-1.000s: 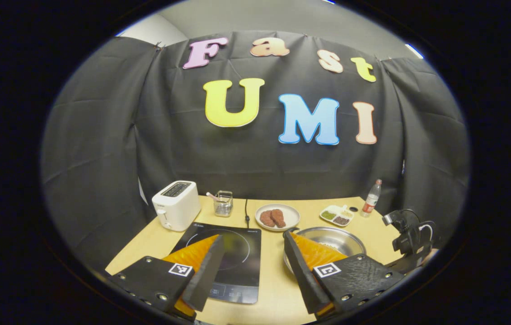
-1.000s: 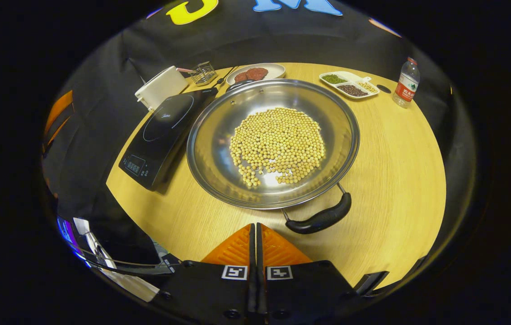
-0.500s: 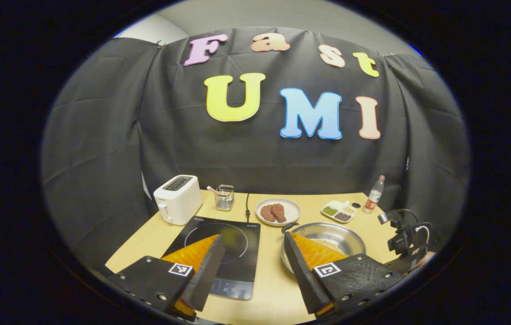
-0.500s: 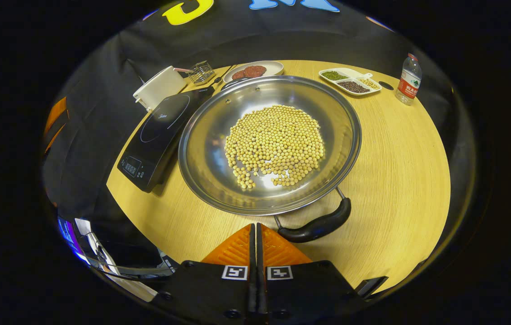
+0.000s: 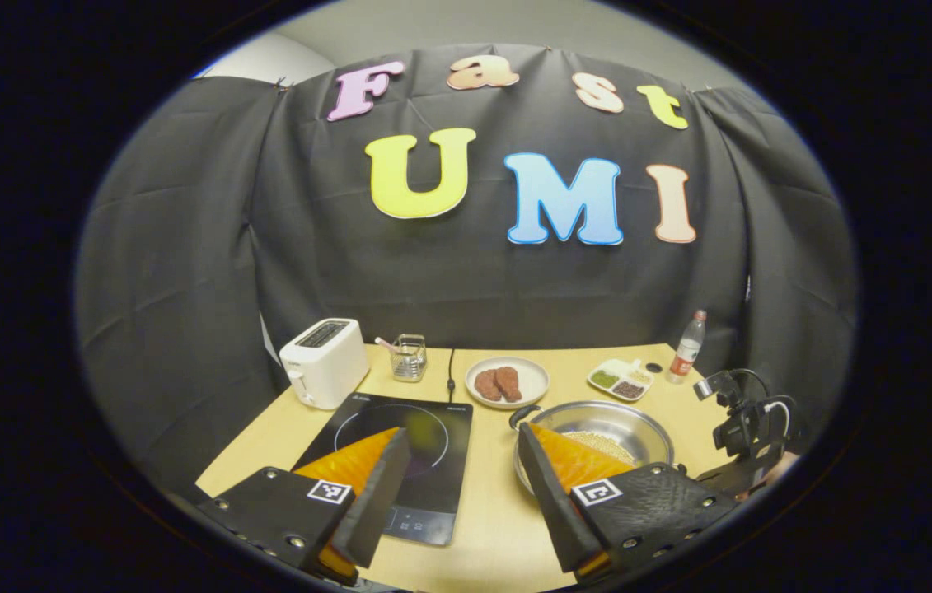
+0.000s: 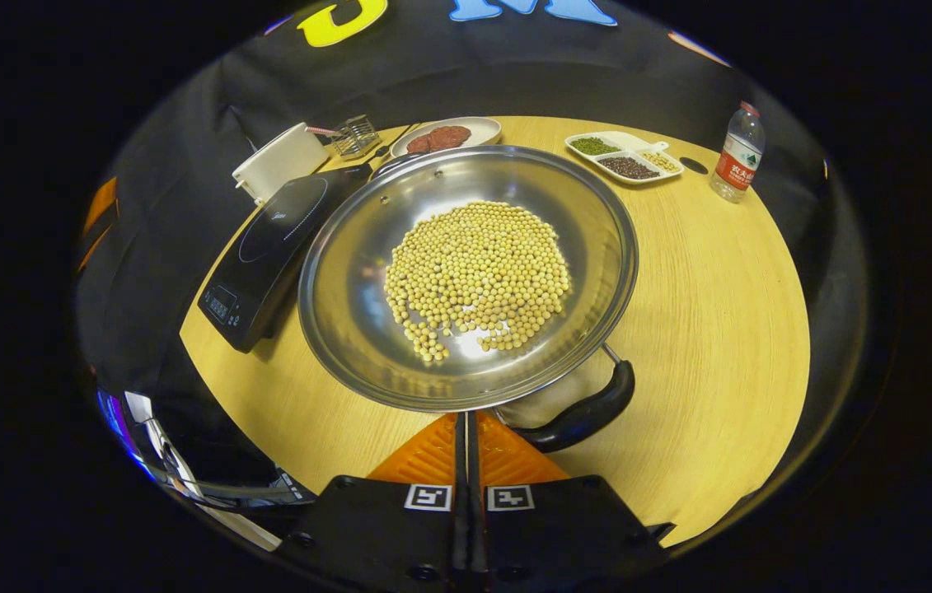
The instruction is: First push the handle of the pot to place it horizontally, then grasp the pot with both hands and set it on the induction cooktop.
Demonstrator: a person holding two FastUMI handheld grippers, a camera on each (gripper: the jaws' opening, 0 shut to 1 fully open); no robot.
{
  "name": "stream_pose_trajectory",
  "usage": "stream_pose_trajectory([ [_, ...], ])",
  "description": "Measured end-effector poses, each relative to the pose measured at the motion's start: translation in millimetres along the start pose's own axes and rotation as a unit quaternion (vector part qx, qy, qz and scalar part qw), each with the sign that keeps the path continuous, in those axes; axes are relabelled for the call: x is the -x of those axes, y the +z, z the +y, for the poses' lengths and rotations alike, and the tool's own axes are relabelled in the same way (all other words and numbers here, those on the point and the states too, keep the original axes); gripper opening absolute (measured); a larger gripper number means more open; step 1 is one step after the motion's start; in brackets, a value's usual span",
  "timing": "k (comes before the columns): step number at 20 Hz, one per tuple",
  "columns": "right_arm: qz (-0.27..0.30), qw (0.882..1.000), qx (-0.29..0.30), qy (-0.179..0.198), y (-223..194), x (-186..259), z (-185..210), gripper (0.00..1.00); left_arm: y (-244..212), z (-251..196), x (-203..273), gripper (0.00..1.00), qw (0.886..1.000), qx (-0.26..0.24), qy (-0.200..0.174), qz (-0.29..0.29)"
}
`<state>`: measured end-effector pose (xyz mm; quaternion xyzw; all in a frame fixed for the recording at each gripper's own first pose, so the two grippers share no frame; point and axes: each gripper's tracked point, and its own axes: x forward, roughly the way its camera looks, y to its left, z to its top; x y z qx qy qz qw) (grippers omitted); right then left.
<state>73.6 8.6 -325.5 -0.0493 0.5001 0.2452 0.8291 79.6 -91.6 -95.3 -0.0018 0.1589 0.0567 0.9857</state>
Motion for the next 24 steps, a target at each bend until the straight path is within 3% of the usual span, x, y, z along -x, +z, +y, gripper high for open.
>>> stream_pose_trajectory([
  [15, 0.000, 1.000, 0.005, -0.028, 23.0, 2.1, -75.2, 0.02, 2.4, -56.9, -22.7, 0.82, 1.000, -0.013, -0.002, 0.008],
  [24, -0.004, 0.999, -0.022, -0.022, 37.6, -1.3, -107.3, 0.02, 7.5, -71.6, -21.9, 0.82, 1.000, -0.012, 0.022, 0.012],
])
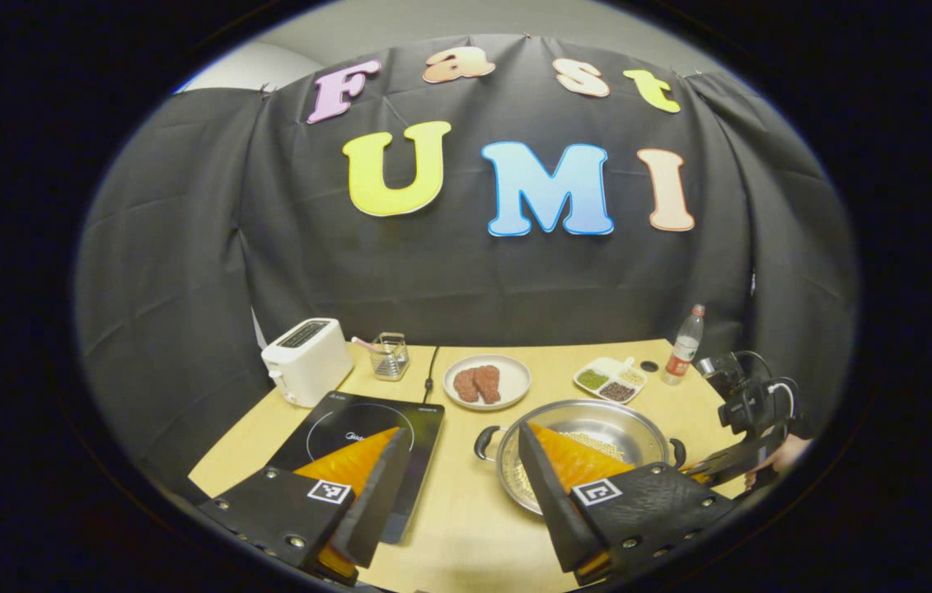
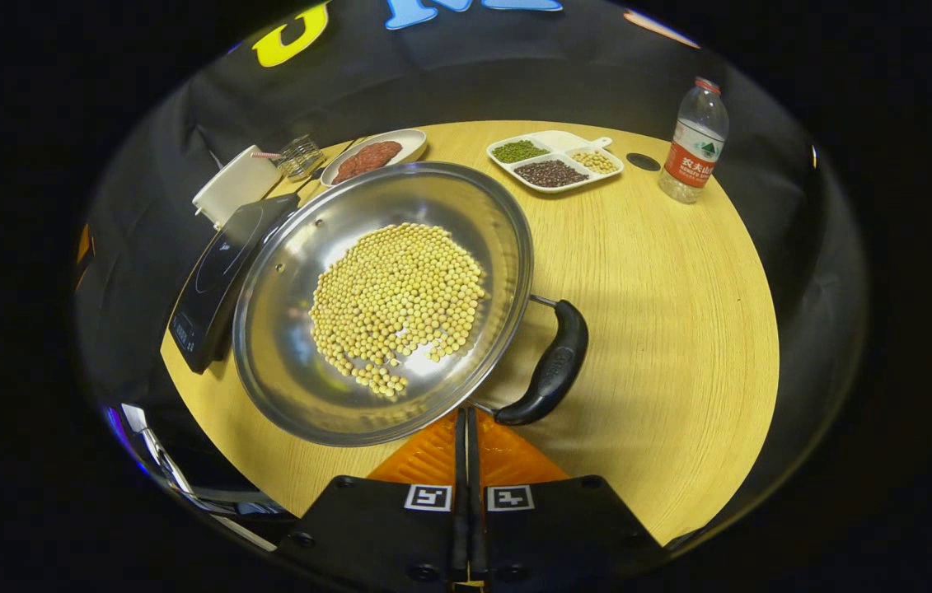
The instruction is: First push the handle of the pot to place it horizontally, then grasp the pot with both hands and set it on the induction cooktop.
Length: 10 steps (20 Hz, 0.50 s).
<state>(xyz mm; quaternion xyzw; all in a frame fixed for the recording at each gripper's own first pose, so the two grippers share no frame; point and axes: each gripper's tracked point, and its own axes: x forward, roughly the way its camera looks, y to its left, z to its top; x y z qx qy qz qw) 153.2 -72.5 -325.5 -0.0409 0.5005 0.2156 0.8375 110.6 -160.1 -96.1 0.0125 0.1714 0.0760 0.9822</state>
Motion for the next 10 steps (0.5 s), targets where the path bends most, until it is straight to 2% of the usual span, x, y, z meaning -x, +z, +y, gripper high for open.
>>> stream_pose_trajectory([
  [7, -0.007, 1.000, -0.003, -0.017, 11.3, -6.5, -16.1, 0.00, 0.5, 1.2, 8.4, 0.82, 1.000, 0.003, 0.008, -0.005],
  [10, -0.007, 1.000, -0.009, -0.029, 14.8, -7.1, -20.2, 0.02, -5.3, 8.0, 6.1, 0.82, 1.000, 0.021, 0.005, -0.001],
])
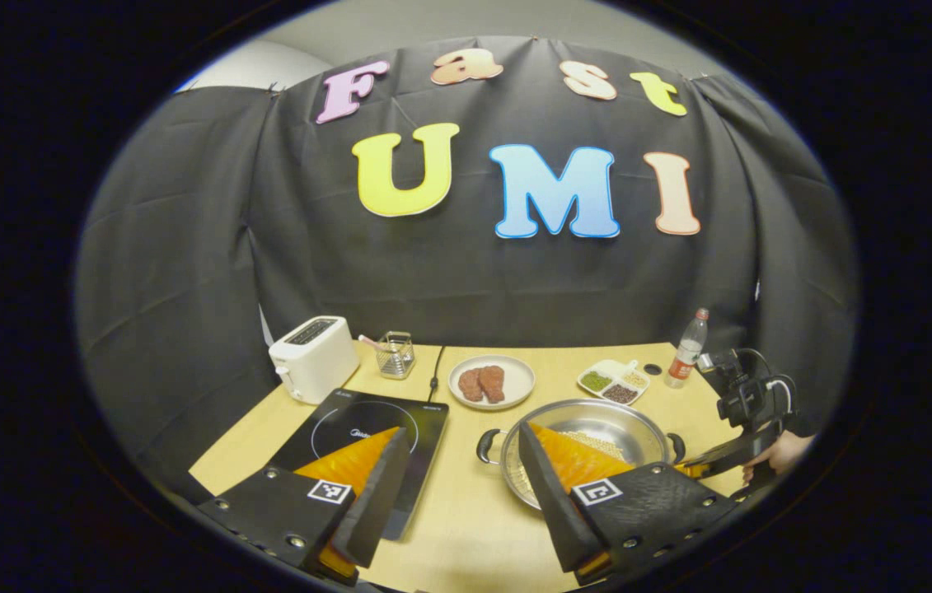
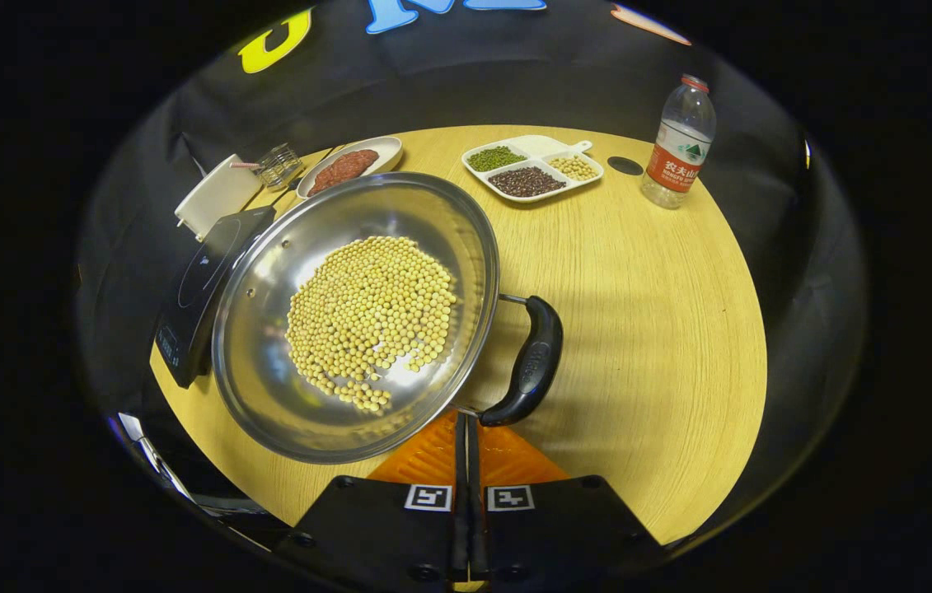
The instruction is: First push the handle of the pot to place it horizontally, then grasp the pot with both hands and set it on the induction cooktop.
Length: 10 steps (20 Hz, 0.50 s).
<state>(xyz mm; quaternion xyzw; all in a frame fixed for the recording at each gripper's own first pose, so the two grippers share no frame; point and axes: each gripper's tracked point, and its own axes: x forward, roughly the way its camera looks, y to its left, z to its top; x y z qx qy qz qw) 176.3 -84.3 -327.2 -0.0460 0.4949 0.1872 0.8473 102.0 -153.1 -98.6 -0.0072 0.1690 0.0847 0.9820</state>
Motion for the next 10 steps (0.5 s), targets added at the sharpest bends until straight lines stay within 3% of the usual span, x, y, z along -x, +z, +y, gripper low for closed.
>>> stream_pose_trajectory([
  [7, -0.009, 0.998, -0.042, -0.053, 18.8, -1.9, -12.5, 0.02, -3.4, 34.9, 2.1, 0.79, 1.000, 0.000, -0.019, -0.007],
  [10, -0.011, 0.996, -0.057, -0.074, 21.6, -1.3, -14.9, 0.02, -15.3, 59.3, 1.9, 0.82, 1.000, 0.011, -0.025, 0.001],
])
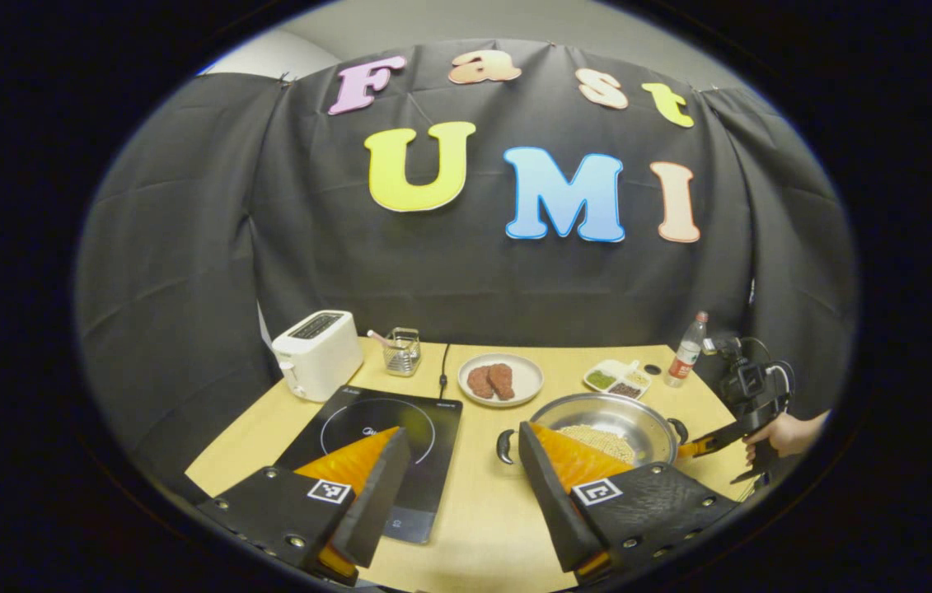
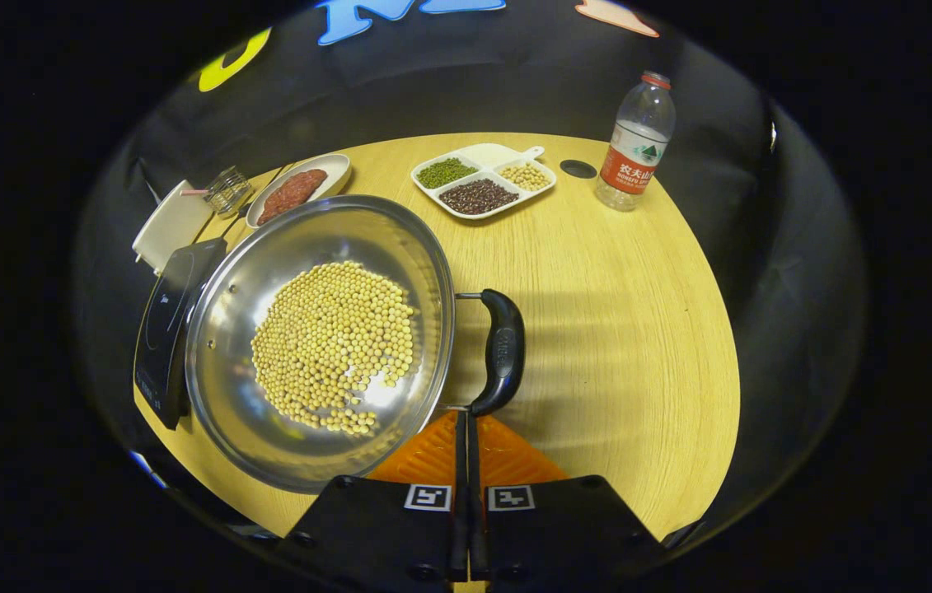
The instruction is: First push the handle of the pot to place it horizontally, then grasp the pot with both hands and set it on the induction cooktop.
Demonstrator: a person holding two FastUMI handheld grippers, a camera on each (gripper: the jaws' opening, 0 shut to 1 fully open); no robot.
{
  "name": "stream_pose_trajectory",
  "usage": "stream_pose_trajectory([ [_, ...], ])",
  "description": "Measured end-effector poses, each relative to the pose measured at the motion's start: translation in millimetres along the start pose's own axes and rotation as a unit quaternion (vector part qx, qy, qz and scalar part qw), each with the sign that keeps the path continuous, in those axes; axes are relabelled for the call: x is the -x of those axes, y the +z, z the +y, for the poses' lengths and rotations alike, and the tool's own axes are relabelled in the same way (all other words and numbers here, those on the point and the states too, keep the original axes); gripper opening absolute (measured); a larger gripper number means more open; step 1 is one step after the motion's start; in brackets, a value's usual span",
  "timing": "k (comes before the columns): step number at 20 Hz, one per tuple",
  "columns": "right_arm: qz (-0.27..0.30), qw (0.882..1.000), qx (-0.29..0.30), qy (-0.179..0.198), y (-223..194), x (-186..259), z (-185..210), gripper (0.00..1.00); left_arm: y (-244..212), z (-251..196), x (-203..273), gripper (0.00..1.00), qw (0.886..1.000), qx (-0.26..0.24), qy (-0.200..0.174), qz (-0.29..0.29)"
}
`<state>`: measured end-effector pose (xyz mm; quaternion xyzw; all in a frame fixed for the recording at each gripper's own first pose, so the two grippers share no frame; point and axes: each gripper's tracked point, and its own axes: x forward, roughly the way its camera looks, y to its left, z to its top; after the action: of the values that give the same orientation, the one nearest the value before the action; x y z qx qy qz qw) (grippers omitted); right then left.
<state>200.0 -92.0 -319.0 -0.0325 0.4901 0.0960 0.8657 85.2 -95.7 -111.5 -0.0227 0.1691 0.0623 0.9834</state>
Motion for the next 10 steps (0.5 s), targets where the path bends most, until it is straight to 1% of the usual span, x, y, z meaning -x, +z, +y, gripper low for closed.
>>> stream_pose_trajectory([
  [1, -0.001, 1.000, -0.013, -0.010, 0.7, 1.8, -1.1, 0.02, -2.0, 8.5, -0.5, 0.80, 1.000, 0.004, -0.002, 0.002],
  [2, -0.005, 0.999, -0.028, -0.019, 2.5, 4.5, -2.1, 0.02, -3.0, 16.3, -0.2, 0.84, 1.000, 0.006, -0.004, 0.003],
  [3, -0.009, 0.999, -0.040, -0.028, 5.0, 7.4, -3.2, 0.02, -3.4, 24.6, -0.1, 0.79, 1.000, 0.005, -0.004, 0.000],
  [4, -0.017, 0.998, -0.051, -0.034, 8.5, 12.2, -3.1, 0.02, -0.7, 32.8, 1.6, 0.82, 1.000, 0.000, -0.005, -0.006],
  [5, -0.026, 0.997, -0.062, -0.042, 11.1, 17.5, -4.8, 0.02, 1.4, 39.0, 1.2, 0.82, 1.000, -0.005, -0.008, -0.012],
  [6, -0.034, 0.996, -0.073, -0.048, 14.1, 25.2, -4.9, 0.05, 3.0, 43.9, 0.7, 0.82, 1.000, -0.011, -0.012, -0.015],
  [7, -0.041, 0.994, -0.082, -0.054, 16.1, 29.6, -5.3, 0.08, 0.1, 47.3, -1.8, 0.80, 1.000, -0.014, -0.018, -0.016],
  [8, -0.047, 0.993, -0.090, -0.062, 18.0, 36.6, -7.1, 0.19, -0.1, 50.5, -3.9, 0.80, 0.999, -0.015, -0.025, -0.015],
  [10, -0.059, 0.991, -0.104, -0.067, 20.9, 48.7, -8.4, 0.34, -2.2, 54.6, -11.2, 0.80, 0.999, -0.009, -0.037, -0.013],
])
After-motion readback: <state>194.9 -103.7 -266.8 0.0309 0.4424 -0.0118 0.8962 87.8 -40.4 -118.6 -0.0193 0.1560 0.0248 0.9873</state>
